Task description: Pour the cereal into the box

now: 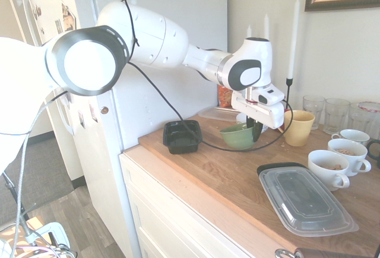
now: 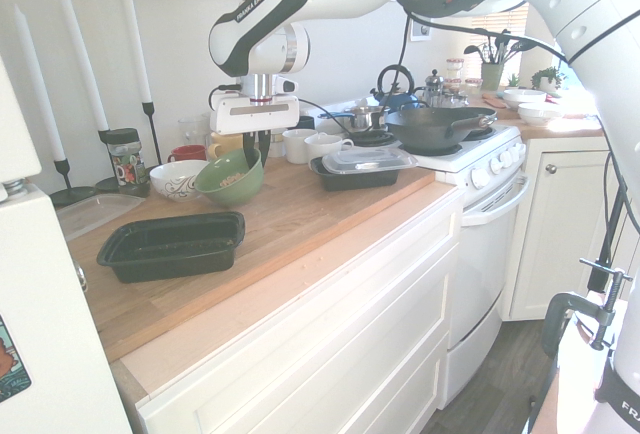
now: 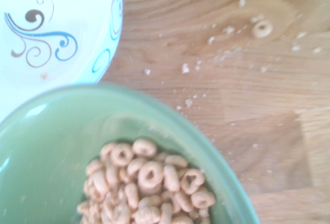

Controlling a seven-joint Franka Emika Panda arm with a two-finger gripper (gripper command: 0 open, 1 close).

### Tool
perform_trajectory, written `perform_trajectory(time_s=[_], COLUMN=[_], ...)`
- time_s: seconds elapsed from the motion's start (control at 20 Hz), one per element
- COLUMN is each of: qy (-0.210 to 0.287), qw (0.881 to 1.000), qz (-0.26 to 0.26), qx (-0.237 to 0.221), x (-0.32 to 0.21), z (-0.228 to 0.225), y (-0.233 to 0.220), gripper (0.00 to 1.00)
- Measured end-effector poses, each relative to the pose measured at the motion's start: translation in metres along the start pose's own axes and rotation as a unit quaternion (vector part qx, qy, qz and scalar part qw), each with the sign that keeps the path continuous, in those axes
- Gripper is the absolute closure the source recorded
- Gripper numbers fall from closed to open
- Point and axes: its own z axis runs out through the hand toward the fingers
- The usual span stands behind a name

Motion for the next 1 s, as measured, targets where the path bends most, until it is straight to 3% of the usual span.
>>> perform_trajectory(time_s=[0.3,0.5,0.8,1.0], qy=[0.032,0.073,0.126,0.187], qw=[0.999,0.995,0.978,0.961], qz=[-0.020,-0.063,-0.123,-0.152], qx=[-0.006,-0.040,-0.109,-0.136], x=[-0.022,-0.072,-0.158,-0.209], z=[-0.052,-0.096,-0.105,-0.096], y=[-0.015,-0.034,-0.026,-0.018], gripper=[1.00,1.00,1.00,1.00])
